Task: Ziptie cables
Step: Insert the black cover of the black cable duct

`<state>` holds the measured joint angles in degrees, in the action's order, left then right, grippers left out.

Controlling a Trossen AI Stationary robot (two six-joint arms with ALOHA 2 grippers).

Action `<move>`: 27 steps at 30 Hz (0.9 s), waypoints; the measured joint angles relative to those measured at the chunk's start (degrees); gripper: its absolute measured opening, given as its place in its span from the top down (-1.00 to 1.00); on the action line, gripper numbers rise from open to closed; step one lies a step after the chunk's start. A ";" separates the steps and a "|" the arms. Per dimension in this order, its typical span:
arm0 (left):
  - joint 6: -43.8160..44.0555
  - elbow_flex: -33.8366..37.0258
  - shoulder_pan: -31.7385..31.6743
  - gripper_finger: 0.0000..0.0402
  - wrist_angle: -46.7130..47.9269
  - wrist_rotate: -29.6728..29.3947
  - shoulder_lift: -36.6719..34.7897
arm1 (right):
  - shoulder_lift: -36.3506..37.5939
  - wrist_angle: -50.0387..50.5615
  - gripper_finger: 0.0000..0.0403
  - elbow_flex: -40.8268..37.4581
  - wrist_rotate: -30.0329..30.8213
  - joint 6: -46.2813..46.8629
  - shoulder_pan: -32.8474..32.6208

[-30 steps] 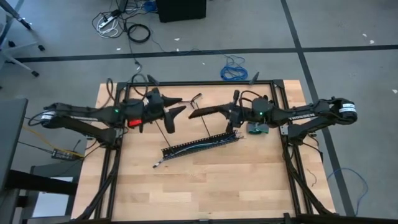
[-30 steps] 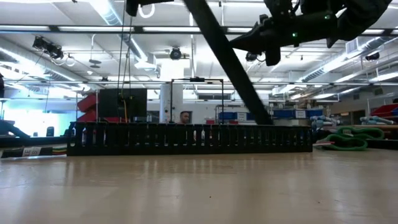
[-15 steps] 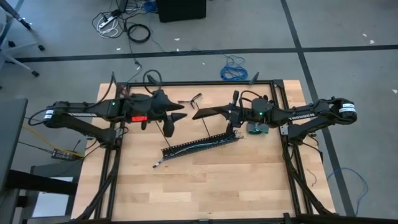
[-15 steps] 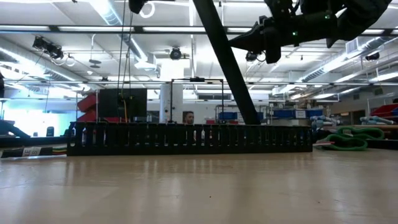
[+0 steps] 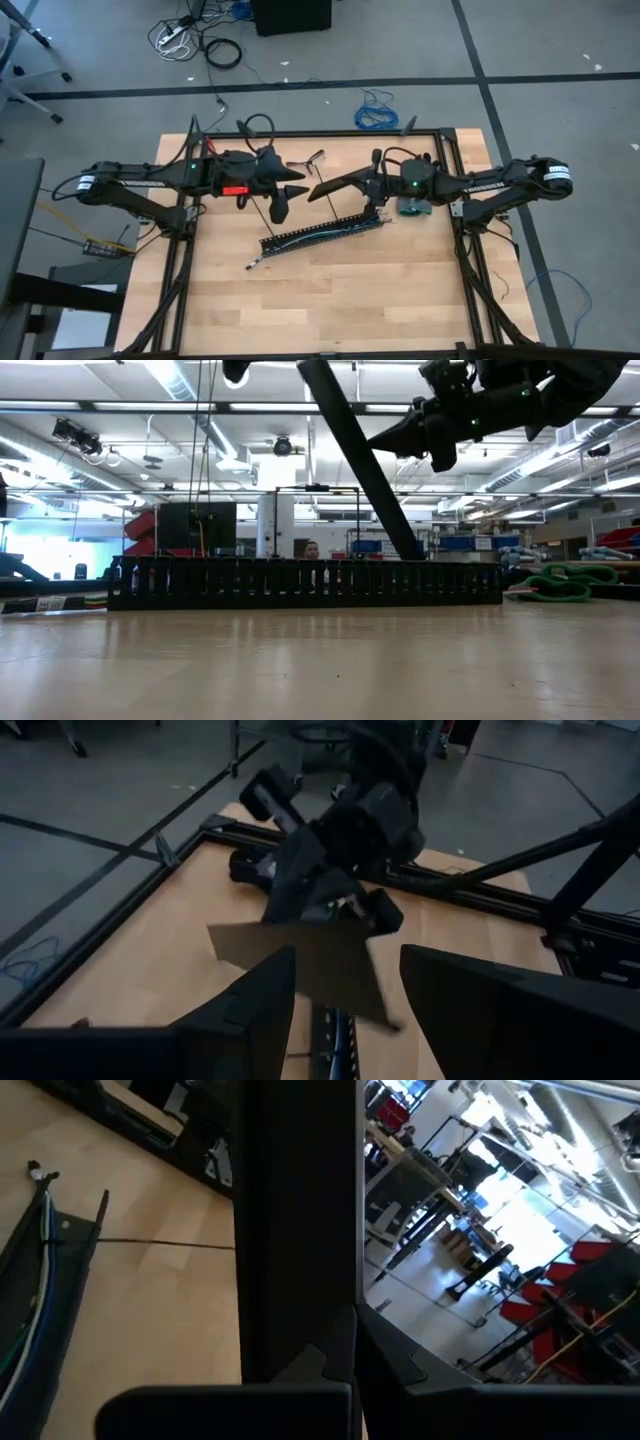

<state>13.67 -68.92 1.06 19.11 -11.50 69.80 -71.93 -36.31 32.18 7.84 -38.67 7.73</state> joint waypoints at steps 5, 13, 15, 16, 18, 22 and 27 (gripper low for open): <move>-1.24 -0.07 -0.33 0.12 1.03 -0.34 0.12 | -1.69 -0.56 1.00 0.04 0.02 0.15 0.13; -1.20 -0.07 -0.70 0.12 2.96 -2.00 3.18 | -6.00 -4.32 1.00 0.05 0.04 0.10 0.65; -0.22 -0.05 -0.97 0.12 3.99 -3.66 3.40 | -5.84 -4.00 1.00 0.02 0.51 0.02 0.63; 0.23 -0.06 -1.11 0.12 3.72 -4.51 3.43 | -5.81 -4.28 1.00 0.02 0.67 -0.08 0.63; 1.87 -0.07 -1.52 0.12 4.83 -5.61 3.33 | -5.46 -4.24 1.00 0.02 1.47 -0.54 0.64; 3.45 -0.07 -1.92 0.12 7.54 -6.92 3.32 | -5.28 -4.53 1.00 0.02 1.70 -1.04 0.68; 4.08 -0.07 -1.88 0.12 8.31 -5.85 3.32 | -5.28 -4.61 1.00 0.02 1.77 -1.47 0.68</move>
<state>17.75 -68.99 -0.82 27.42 -17.35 73.12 -77.21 -40.93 32.21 9.61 -40.14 8.40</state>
